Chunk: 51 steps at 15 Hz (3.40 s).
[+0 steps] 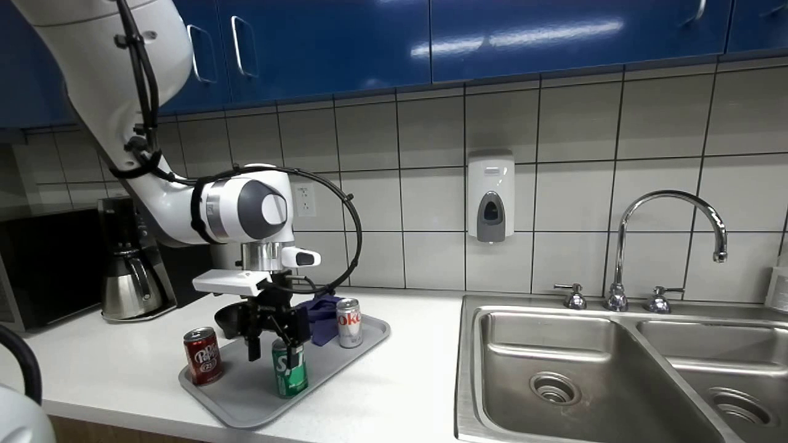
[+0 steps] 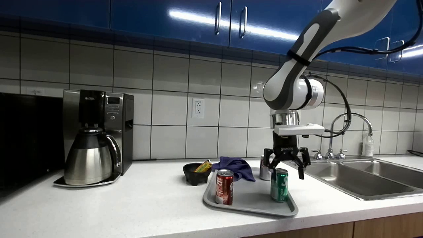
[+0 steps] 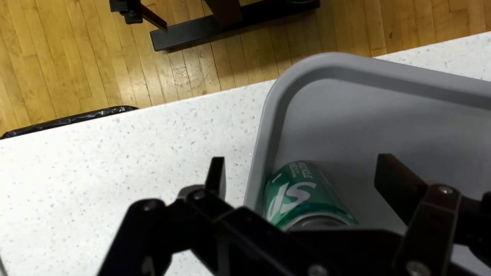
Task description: Take all three cans off of the tray
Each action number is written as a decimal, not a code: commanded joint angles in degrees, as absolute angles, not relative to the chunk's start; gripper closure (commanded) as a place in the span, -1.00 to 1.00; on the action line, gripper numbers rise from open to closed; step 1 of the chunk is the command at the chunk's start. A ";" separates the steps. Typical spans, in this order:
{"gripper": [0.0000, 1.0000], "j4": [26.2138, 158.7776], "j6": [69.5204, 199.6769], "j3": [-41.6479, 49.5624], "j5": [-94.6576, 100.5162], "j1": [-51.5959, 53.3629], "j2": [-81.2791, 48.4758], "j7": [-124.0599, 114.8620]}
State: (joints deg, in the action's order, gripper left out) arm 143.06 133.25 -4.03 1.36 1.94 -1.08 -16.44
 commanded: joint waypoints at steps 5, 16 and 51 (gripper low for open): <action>-1.00 139.70 135.63 -3.44 2.60 3.17 -5.36 -21.16; -1.00 138.14 137.77 -2.09 3.65 3.94 -7.86 -24.33; 0.22 147.23 143.67 -1.89 2.14 2.77 4.44 -22.71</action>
